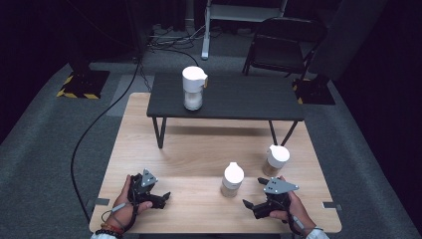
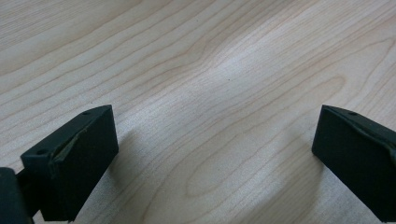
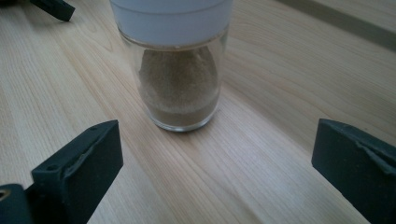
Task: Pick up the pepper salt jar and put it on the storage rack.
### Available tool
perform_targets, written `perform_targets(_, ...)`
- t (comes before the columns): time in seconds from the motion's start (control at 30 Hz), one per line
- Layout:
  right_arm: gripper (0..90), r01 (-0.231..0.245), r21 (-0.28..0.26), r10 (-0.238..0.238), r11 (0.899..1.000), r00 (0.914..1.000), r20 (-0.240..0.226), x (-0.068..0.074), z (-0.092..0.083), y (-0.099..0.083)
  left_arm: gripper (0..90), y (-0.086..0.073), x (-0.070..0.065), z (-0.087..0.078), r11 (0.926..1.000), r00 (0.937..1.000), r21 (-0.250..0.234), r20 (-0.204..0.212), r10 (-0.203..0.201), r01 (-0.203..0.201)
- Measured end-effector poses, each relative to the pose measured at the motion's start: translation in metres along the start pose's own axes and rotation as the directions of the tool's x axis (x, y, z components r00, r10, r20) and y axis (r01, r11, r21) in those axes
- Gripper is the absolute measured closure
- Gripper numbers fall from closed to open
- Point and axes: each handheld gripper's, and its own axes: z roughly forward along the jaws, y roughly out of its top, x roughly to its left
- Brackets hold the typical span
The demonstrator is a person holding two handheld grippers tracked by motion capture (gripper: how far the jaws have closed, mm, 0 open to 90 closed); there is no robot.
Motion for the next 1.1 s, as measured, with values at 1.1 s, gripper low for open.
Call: perform_targets(1.1,3.3,-0.032,-0.059,0.026,0.998,0.994,-0.106,-0.007,0.045,0.027,0.1,0.0,0.0,0.0,1.0,1.0,-0.001,0.001,0.002,-0.002)
